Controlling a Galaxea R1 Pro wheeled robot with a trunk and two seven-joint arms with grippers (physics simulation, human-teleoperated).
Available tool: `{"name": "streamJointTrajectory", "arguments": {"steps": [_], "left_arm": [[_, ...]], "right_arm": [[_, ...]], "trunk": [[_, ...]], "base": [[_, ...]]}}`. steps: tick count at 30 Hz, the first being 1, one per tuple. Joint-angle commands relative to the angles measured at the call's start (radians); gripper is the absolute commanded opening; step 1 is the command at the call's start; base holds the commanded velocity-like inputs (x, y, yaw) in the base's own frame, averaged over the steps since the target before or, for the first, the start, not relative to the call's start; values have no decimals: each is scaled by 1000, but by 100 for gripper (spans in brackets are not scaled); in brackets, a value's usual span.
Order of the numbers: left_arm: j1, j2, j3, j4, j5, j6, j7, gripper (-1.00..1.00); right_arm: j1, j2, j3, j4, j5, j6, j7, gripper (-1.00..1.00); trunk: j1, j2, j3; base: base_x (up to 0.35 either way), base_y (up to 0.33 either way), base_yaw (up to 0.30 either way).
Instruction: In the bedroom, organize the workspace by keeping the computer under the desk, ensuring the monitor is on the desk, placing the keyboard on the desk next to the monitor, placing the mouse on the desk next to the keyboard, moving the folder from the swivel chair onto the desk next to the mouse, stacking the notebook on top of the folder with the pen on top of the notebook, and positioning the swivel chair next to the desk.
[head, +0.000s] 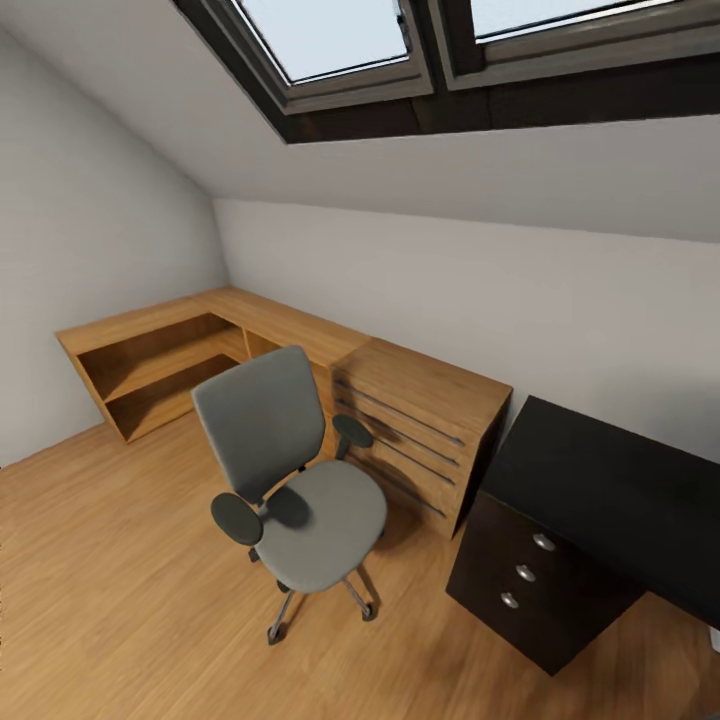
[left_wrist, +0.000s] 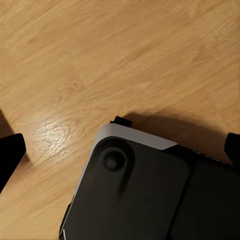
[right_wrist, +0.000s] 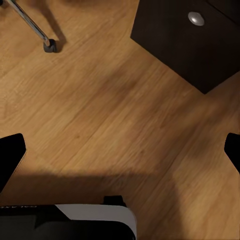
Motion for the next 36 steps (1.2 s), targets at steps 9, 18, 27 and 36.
{"name": "streamJointTrajectory", "arguments": {"steps": [9,18,27,36], "left_arm": [[-1,1,-8,-2,6,-3,6,100],[-1,0,-11,-2,3,-4,6,100],[-1,-1,-13,-2,2,-4,6,100],[-1,-1,-13,-2,2,-4,6,100]], "right_arm": [[-1,1,8,1,-2,-8,-9,100],[-1,3,9,10,-3,-8,-9,100],[-1,4,10,14,-2,-11,-9,100],[-1,5,10,11,-3,-12,-9,100]], "trunk": [[1,-2,13],[1,-2,27],[1,-2,42],[1,-2,53]], "base": [[0,246,0],[0,56,0],[0,3,23],[0,0,48]]}}
